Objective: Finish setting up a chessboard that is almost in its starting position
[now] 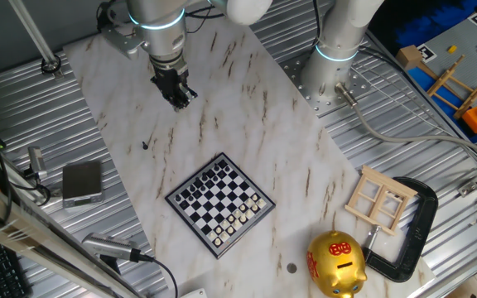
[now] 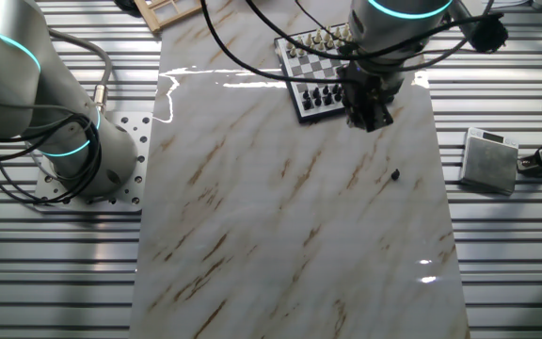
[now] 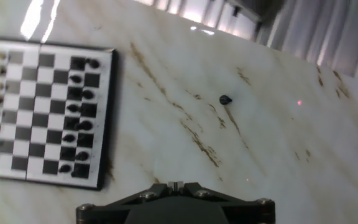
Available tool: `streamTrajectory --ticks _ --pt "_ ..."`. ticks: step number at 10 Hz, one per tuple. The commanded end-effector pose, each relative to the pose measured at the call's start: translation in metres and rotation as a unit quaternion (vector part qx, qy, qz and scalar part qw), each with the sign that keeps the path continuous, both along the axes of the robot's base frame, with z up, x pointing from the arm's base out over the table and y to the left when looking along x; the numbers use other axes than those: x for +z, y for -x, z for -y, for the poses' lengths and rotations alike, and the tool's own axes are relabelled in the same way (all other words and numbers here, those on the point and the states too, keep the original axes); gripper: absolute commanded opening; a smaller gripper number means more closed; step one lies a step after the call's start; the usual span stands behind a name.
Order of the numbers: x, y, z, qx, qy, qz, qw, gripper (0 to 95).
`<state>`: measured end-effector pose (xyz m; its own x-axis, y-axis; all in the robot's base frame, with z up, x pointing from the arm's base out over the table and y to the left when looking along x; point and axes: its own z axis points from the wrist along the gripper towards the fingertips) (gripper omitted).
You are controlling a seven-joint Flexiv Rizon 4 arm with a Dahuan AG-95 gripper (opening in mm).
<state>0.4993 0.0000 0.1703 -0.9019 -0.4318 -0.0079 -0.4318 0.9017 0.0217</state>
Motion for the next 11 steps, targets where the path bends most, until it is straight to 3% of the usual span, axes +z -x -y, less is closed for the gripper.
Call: streamTrajectory --ticks 1,7,9,11 --pt "0.000 0.000 0.000 0.046 -0.002 -0.009 0.9989 0.0" --pt "-0.001 -0.001 0.000 0.142 -0.010 -0.009 0.9898 0.0" --pt "-0.007 -0.003 0.003 0.176 -0.006 -0.008 0.9843 0.0" --pt "-0.024 -0.014 0.012 0.199 -0.009 -0.006 0.9799 0.0"
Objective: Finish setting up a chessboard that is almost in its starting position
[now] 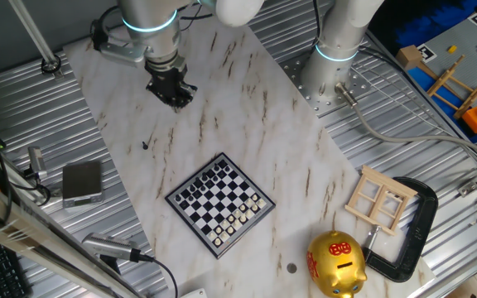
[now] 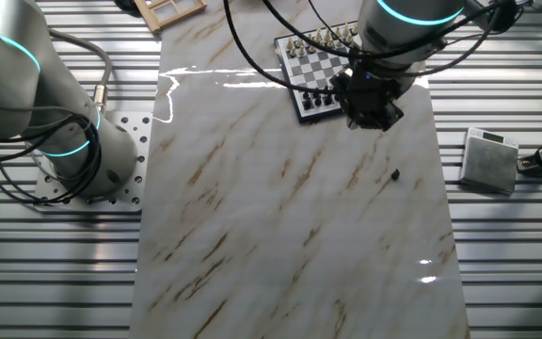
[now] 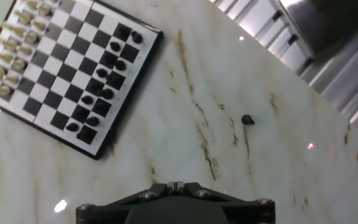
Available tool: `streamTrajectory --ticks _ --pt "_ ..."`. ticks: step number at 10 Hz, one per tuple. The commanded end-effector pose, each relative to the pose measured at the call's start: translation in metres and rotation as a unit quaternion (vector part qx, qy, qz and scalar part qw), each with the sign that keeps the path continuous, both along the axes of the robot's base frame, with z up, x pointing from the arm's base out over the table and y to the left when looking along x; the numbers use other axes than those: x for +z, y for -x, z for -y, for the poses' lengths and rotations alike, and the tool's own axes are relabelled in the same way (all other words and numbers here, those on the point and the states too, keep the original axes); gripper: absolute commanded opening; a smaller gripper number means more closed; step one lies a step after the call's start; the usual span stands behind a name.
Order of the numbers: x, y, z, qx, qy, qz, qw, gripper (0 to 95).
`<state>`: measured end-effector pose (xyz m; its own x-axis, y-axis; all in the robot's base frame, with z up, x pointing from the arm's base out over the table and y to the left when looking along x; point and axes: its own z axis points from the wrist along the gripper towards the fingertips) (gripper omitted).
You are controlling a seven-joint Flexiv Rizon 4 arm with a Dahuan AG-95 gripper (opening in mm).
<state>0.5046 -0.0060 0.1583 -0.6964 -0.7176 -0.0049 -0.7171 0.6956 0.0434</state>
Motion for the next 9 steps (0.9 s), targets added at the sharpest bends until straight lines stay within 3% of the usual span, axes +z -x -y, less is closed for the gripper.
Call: streamTrajectory --ticks 1,4,5,6,7,9 --pt "-0.018 -0.017 0.009 0.035 -0.001 0.001 0.9994 0.0" --pt "-0.039 -0.048 0.018 0.055 -0.001 0.000 0.9985 0.0" --pt "-0.047 -0.063 0.021 0.061 -0.001 0.000 0.9981 0.0" --pt "-0.048 -0.065 0.022 0.062 -0.002 0.000 0.9981 0.0" --pt "-0.056 -0.083 0.025 0.074 -0.003 -0.004 0.9973 0.0" --pt "-0.062 -0.094 0.026 0.083 -0.004 -0.009 0.9965 0.0"
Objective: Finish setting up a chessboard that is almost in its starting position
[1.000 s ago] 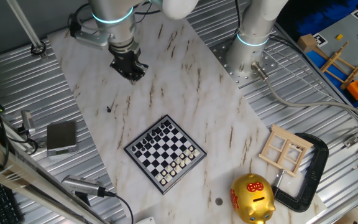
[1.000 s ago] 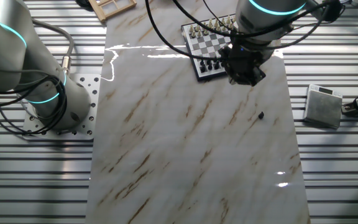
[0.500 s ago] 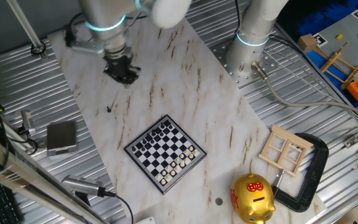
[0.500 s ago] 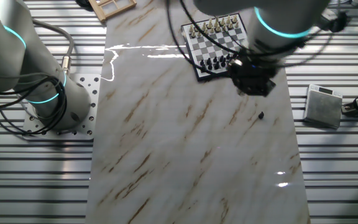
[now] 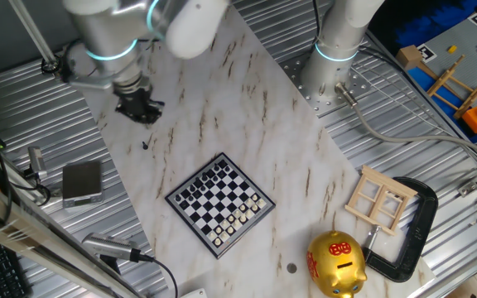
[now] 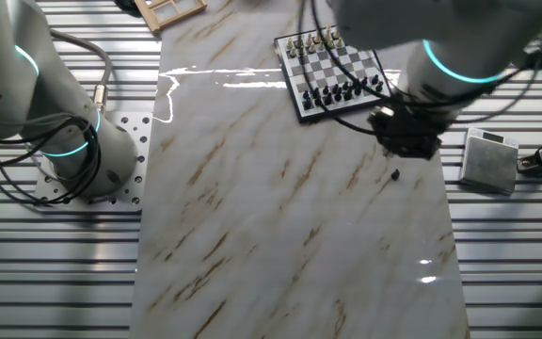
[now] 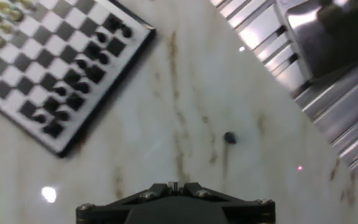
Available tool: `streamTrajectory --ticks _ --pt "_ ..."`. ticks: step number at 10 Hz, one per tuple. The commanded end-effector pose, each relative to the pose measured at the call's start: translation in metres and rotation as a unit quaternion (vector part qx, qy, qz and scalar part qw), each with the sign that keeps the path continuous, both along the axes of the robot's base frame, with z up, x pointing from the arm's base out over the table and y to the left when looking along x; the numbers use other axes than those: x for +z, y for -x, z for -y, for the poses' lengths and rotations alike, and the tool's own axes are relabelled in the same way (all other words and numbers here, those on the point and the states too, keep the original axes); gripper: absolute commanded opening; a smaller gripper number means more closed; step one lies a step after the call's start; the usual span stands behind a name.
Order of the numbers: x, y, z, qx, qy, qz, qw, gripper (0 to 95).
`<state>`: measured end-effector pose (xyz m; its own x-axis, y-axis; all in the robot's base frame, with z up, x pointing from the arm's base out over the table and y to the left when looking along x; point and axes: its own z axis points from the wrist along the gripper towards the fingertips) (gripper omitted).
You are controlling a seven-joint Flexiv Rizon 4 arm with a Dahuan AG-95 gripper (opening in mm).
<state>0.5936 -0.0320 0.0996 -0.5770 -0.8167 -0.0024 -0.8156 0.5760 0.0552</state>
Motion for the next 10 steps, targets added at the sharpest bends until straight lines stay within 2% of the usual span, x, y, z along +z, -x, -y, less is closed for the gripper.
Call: streamTrajectory --ticks 1,3,7,10 --pt "-0.0045 -0.0083 0.0001 0.010 -0.001 -0.004 0.9999 0.0" --pt "-0.0106 -0.0140 -0.0001 0.023 -0.003 -0.006 0.9997 0.0" --pt "-0.0119 -0.0120 0.0003 0.044 -0.004 -0.007 0.9990 0.0" --pt "-0.0119 -0.0120 0.0003 0.036 -0.006 -0.008 0.9993 0.0"
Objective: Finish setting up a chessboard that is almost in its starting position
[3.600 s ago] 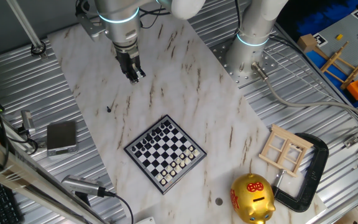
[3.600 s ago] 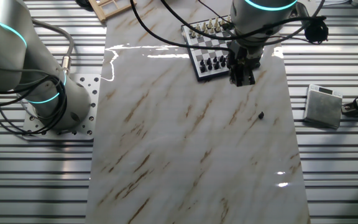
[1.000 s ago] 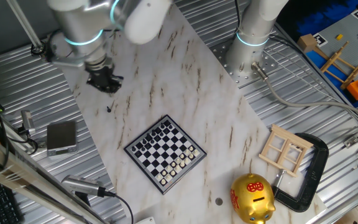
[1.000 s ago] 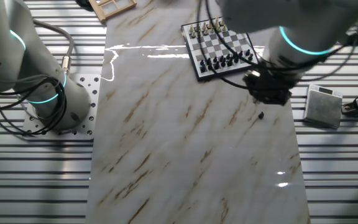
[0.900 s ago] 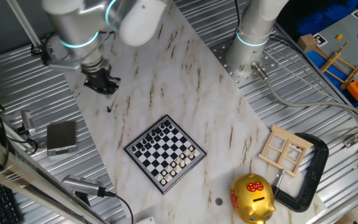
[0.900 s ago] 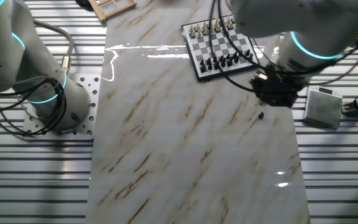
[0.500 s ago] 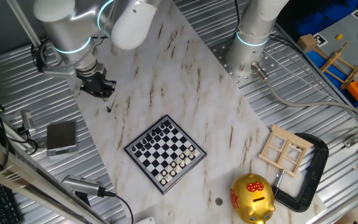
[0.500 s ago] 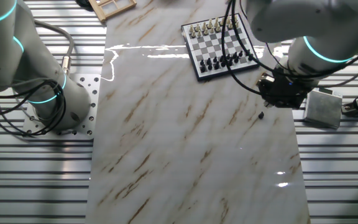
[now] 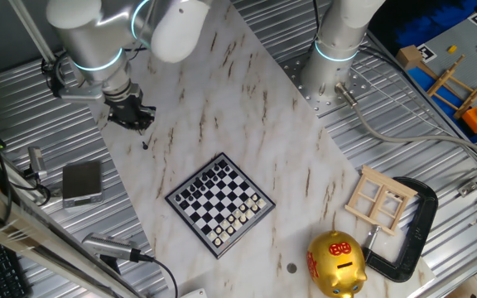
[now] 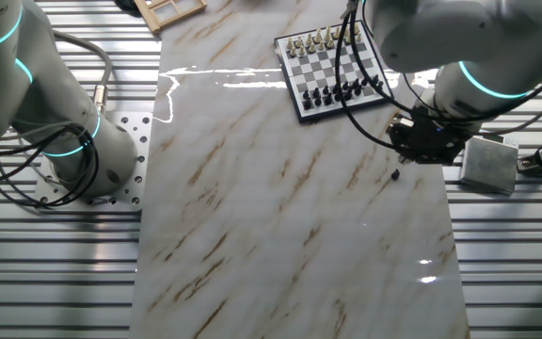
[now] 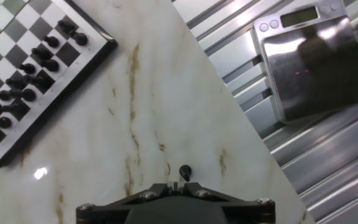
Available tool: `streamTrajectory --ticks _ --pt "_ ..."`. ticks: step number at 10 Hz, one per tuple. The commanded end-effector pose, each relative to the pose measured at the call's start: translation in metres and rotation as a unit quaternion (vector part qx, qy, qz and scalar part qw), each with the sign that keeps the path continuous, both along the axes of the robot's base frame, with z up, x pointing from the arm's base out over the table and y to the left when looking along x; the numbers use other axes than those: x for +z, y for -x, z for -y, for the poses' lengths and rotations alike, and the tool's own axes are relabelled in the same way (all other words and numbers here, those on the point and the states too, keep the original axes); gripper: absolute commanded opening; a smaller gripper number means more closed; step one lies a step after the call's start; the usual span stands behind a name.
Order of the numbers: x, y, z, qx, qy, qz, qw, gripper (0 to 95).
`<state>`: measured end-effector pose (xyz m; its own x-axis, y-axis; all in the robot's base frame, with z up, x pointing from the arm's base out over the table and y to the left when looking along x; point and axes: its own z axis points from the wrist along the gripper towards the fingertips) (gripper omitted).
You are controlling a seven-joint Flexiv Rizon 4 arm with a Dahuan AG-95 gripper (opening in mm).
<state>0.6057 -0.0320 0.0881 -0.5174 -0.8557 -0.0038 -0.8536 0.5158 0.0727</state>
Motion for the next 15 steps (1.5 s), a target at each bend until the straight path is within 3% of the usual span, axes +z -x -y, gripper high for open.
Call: streamTrajectory --ticks 1,6,7,11,15 --pt "0.000 0.000 0.000 0.000 -0.004 -0.001 1.0000 0.0" --pt "0.000 0.000 0.000 -0.014 0.013 -0.005 0.9998 0.0" --pt "-0.001 0.000 0.000 0.000 0.010 -0.005 0.9999 38.0" --pt "-0.005 -0.002 -0.001 0.022 0.003 -0.007 0.9997 38.0" --pt "-0.021 -0.005 0.006 0.051 0.000 -0.007 0.9986 38.0"
